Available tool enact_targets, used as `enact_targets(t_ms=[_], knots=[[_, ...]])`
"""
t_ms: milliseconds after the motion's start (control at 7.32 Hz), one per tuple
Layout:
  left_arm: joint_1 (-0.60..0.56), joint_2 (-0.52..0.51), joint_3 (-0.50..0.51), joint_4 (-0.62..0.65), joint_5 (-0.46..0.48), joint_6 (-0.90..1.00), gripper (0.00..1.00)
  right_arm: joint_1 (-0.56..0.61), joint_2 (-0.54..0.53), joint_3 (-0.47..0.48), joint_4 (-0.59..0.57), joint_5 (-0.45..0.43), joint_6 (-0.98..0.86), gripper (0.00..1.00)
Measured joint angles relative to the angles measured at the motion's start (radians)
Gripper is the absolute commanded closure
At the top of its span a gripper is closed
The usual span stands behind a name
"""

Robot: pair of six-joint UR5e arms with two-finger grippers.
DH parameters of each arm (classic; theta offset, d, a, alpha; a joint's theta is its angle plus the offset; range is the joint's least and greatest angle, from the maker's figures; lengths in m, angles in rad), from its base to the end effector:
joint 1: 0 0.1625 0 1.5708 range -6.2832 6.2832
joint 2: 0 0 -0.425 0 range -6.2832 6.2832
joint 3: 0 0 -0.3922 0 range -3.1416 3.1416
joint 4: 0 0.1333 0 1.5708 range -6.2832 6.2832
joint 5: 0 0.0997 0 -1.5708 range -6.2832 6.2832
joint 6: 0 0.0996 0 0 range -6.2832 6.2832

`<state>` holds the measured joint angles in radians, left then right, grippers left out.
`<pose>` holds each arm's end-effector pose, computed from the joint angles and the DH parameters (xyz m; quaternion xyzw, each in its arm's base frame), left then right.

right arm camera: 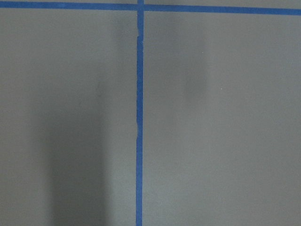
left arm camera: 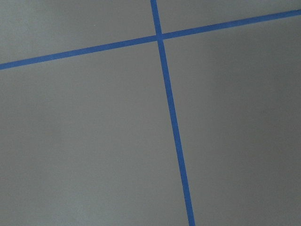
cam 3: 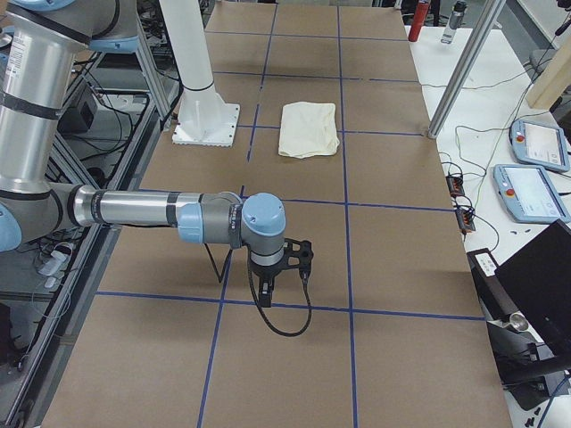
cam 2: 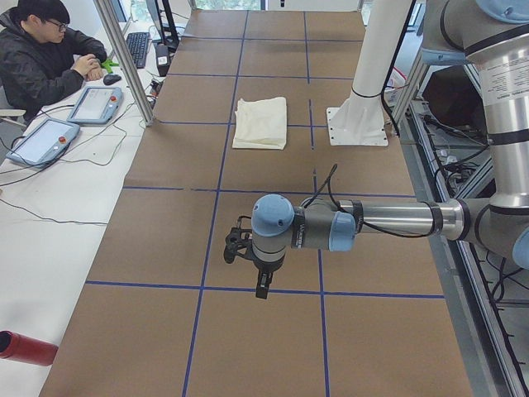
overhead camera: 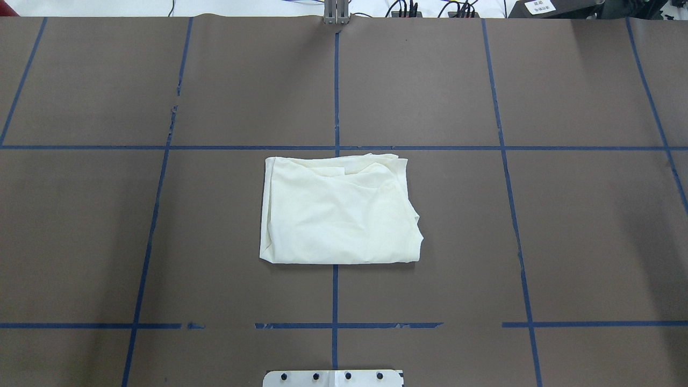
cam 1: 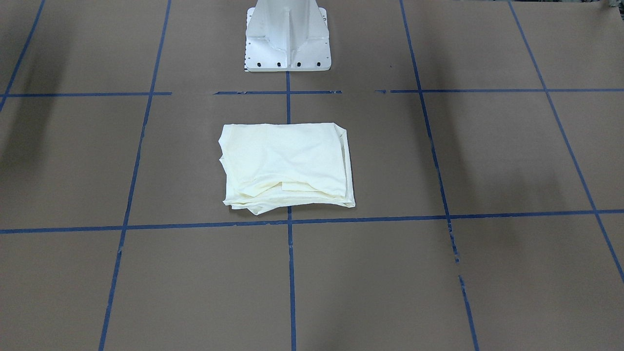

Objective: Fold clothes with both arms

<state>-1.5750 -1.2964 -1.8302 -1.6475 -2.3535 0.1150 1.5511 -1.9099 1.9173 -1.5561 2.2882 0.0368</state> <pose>-0.0647 -0.3806 0.6418 0.0512 0.3789 0.0629 0.9219 0.0609 -0.3534 0.6332 0.0004 -0.3512 0.0041 0.9363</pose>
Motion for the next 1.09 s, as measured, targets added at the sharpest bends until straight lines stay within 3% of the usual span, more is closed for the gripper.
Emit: enact_targets(t_ms=[1092], knots=[[0.000, -0.016, 0.004, 0.051, -0.005, 0.007, 0.00, 0.000, 0.012, 0.002, 0.010, 0.009, -0.011, 0.00]])
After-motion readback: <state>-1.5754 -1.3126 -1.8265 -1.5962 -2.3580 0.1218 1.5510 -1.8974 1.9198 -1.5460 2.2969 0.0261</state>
